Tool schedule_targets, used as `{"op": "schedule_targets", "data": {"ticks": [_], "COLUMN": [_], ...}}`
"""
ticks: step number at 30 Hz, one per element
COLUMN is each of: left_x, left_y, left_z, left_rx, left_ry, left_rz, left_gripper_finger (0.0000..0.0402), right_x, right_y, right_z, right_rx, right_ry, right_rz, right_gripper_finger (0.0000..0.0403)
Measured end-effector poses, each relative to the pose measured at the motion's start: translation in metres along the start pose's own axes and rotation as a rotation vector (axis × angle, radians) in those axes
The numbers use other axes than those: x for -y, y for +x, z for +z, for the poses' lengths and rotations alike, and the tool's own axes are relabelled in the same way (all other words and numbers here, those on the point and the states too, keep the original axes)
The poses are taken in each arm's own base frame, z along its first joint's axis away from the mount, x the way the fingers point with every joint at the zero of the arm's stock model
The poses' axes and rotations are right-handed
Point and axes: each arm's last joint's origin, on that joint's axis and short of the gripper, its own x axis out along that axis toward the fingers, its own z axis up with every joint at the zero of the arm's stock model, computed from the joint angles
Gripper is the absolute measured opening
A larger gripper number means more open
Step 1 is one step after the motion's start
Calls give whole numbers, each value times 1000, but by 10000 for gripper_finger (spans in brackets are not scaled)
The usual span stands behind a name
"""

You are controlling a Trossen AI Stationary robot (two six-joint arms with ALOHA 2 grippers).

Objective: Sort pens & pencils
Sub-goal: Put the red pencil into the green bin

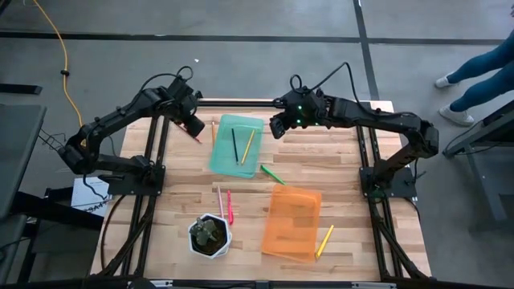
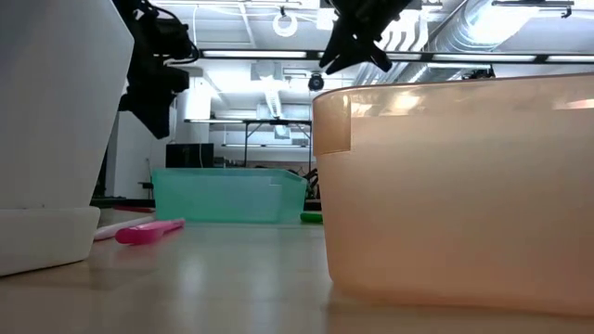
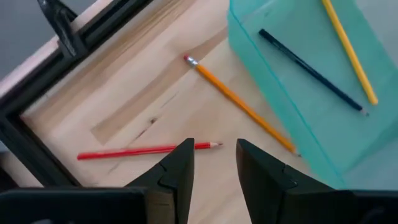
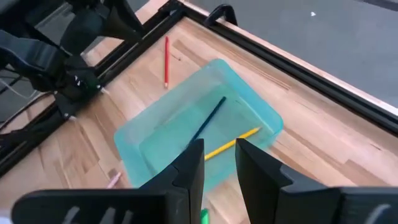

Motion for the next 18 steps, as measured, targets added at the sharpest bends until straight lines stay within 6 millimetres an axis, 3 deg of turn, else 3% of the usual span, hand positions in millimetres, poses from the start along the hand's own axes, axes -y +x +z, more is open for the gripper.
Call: {"op": "schedule_targets", "data": {"ticks": [7, 18], "left_x": [-2, -20], "left_y": [3, 20], "left_z": [1, 1], "left_rx": [-12, -121], "left_ry": [-132, -314], "left_rz": [51, 73], "left_gripper_finger": [108, 108], "right_x": [11, 24], "right_y": [1, 1], "right_z": [5, 12], "right_rx": [-33, -51], "right_ry": [-73, -150], "right_rz": [58, 121], "right_gripper_finger": [83, 83]}}
